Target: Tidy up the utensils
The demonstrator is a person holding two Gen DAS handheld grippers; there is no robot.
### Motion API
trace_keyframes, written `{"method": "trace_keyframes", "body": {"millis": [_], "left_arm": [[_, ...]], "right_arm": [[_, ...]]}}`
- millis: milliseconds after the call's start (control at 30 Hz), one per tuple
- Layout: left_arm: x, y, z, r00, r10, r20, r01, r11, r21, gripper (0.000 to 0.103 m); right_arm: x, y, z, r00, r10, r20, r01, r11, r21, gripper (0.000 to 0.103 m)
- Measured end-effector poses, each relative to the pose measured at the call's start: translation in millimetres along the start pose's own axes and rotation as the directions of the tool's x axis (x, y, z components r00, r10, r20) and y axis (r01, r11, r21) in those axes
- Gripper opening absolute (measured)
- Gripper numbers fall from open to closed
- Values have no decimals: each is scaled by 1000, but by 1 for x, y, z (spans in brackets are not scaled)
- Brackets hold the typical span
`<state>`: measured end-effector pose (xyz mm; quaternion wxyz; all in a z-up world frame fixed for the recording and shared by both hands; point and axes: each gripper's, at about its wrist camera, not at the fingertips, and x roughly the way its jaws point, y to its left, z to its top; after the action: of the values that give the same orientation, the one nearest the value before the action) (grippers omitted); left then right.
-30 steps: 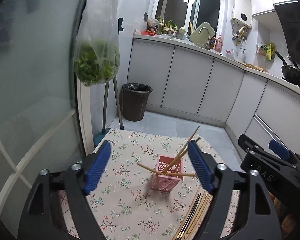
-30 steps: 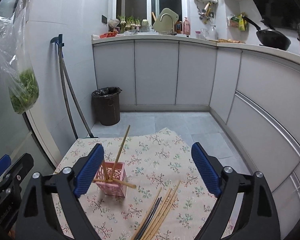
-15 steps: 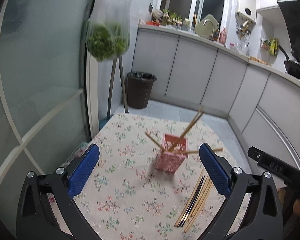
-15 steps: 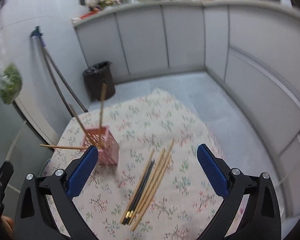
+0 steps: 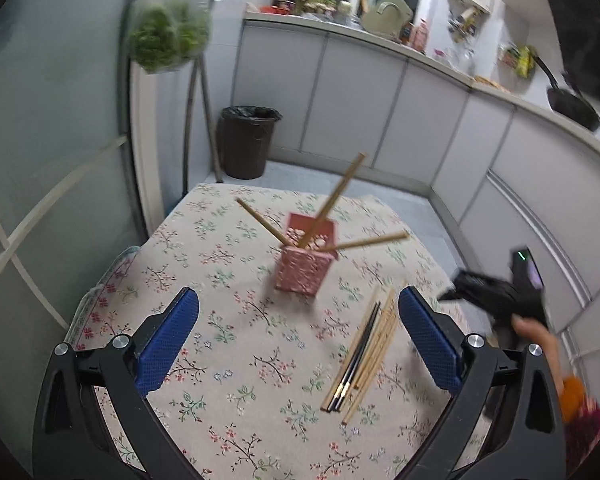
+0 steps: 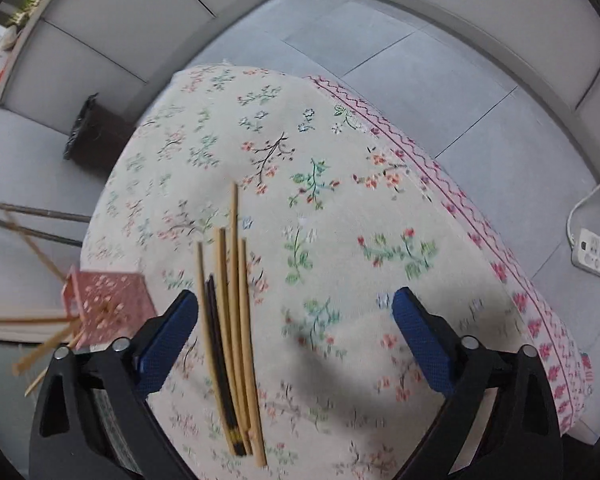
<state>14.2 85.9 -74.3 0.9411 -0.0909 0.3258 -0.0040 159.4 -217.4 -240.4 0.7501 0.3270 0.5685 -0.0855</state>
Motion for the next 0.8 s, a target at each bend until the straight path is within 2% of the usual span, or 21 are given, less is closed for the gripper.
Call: {"method": "trace_keyframes", "body": {"millis": [67,167,367,667,733,800], "left_arm": [[0,-9,-2,1000,11,13,-12,999,41,96],[2,-13,-3,1000,10,19,-11,998,62,96],[8,-13,-2,1000,-10,4,10,998,55,96],[11,-6,-2,1000,-6,-10,7,999,39,96],[11,-5,-2,1000,-5,-13,5,999,36,96],[10,-4,-1,1000,-5,-10,5,999,32,96]], "right_arm": [[12,10,8,999,-21,-26,20,999,-33,67],[31,29,13,996,-57,-73,50,994,-96,51],[68,45,10,986,-121,-113,104,984,-143,40],[69,63,4,989,-109,-96,92,982,-165,40],[74,63,0,984,-151,-95,132,974,-182,37],[77,71,-6,979,-196,-52,179,956,-233,34]]}}
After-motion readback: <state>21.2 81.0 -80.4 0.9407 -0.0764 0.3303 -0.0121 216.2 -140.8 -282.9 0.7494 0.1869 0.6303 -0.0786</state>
